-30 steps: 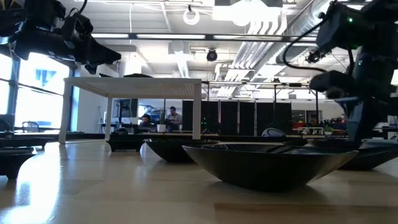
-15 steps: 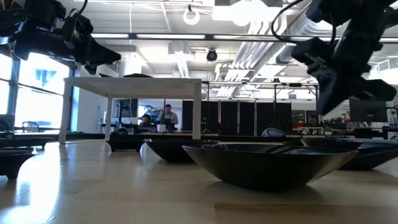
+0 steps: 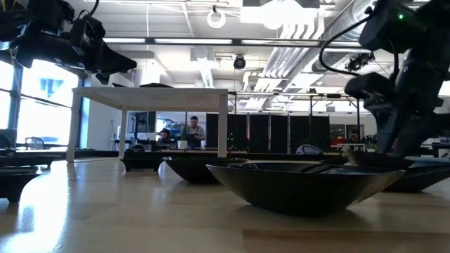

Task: Pick & Place Mini shaped plates
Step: Stack the leaf-shaped plate on top of the leaf-shaped plate on the shelf

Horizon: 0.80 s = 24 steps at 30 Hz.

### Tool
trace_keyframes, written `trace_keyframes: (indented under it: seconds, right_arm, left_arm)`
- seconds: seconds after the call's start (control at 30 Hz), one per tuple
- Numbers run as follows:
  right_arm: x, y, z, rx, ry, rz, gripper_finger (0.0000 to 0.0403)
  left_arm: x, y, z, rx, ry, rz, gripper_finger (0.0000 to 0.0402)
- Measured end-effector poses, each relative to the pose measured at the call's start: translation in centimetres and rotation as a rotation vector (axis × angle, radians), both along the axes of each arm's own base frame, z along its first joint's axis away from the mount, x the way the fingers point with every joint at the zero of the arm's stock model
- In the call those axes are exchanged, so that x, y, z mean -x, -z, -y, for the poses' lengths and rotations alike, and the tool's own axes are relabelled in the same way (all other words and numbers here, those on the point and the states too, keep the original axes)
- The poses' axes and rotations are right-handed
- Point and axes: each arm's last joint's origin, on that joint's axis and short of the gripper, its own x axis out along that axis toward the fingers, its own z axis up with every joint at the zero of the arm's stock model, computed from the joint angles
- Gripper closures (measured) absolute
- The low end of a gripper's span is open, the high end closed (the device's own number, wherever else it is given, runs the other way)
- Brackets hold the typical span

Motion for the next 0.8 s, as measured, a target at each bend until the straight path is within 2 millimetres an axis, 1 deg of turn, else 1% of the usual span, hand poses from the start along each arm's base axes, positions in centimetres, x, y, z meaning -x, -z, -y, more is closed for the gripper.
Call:
trace_keyframes:
  seconds: [0.17,0.33,0.47,0.6,0.7,0.8]
  right_arm:
    - [-0.1,-0.1,0.0,0.009,-0.019,0.011,0.0308]
    - [-0.7,-1.0,-0.1,0.02,-0.048,0.04,0.0298]
    - [-0.5,-1.6,0.0,0.056,-0.069,-0.025,0.0288]
    - [0.4,-1.3,0.2,0.087,-0.072,-0.122,0.0285]
    - [0.3,-0.7,0.2,0.089,-0.092,-0.08,0.0288]
    - [0.0,-0.2,0.1,0.075,-0.106,-0.02,0.0301]
  left_arm:
    - [0.0,0.0,0.0,0.0,0.0,0.0,0.0401]
    - [0.0,0.0,0.0,0.0,0.0,0.0,0.0401]
    - [0.0,0.0,0.0,0.0,0.0,0.0,0.0401]
    - [0.0,0.0,0.0,0.0,0.0,0.0,0.0401]
    - [0.0,0.0,0.0,0.0,0.0,0.0,0.0401]
    - [0.0,0.0,0.0,0.0,0.0,0.0,0.0401]
